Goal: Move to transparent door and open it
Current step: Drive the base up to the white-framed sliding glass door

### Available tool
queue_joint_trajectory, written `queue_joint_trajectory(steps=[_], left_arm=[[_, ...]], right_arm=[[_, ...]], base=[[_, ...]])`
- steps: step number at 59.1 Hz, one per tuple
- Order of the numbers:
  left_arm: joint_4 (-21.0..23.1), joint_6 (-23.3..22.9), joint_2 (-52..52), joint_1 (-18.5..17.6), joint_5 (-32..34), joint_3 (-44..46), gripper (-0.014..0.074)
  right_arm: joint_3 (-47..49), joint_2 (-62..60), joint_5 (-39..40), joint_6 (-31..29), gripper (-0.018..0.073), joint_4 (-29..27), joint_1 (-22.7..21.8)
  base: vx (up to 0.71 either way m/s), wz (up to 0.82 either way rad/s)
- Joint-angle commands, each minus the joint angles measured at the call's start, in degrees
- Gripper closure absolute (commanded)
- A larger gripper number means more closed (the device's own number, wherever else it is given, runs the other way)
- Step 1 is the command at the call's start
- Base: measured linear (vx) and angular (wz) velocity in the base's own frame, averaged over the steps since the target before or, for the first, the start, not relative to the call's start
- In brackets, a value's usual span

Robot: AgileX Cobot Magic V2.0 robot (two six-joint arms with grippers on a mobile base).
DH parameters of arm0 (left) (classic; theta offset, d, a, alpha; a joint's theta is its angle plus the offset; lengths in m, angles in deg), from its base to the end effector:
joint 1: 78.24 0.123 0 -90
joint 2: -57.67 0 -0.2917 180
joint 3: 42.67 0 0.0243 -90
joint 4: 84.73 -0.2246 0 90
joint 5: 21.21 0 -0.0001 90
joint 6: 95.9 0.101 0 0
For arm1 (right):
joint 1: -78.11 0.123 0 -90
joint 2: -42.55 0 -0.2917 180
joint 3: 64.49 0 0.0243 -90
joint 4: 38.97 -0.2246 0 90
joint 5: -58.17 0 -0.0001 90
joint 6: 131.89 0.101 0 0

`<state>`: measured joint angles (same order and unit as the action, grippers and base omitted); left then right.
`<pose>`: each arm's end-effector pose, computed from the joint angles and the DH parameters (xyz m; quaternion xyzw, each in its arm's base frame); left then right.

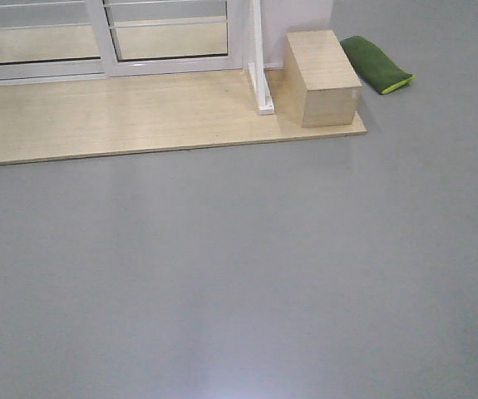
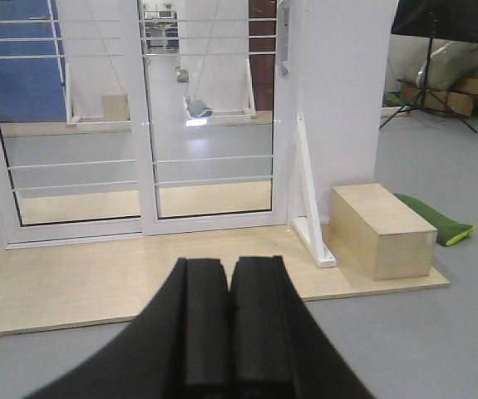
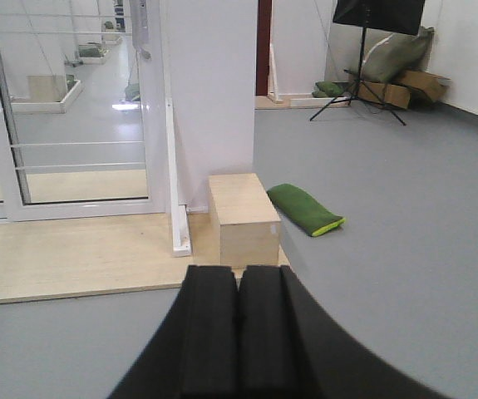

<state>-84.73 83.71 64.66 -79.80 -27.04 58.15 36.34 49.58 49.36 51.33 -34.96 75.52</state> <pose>0.0339 -0.0009 0.1941 0.0073 0.7193 -0.0118 0.6946 0.0335 -0.0026 0.1890 0.0155 0.7370 -0.0236 0.6753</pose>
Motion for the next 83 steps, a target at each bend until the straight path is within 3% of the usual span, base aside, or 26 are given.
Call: queue_joint_trajectory(steps=[1, 83], left_arm=[[0.36, -0.51, -0.85, -0.33, 4.74, -0.74, 0.0603], [0.36, -0.51, -0.85, -0.33, 4.74, -0.74, 0.0603]], right_arm=[[-0.17, -0.88, 4.77, -0.59, 0.0566, 0.36, -0.24], [-0.17, -0.88, 4.84, -0.59, 0.0566, 0.36, -0.24]], base=[[0.42, 0.25], [0.45, 0.10]])
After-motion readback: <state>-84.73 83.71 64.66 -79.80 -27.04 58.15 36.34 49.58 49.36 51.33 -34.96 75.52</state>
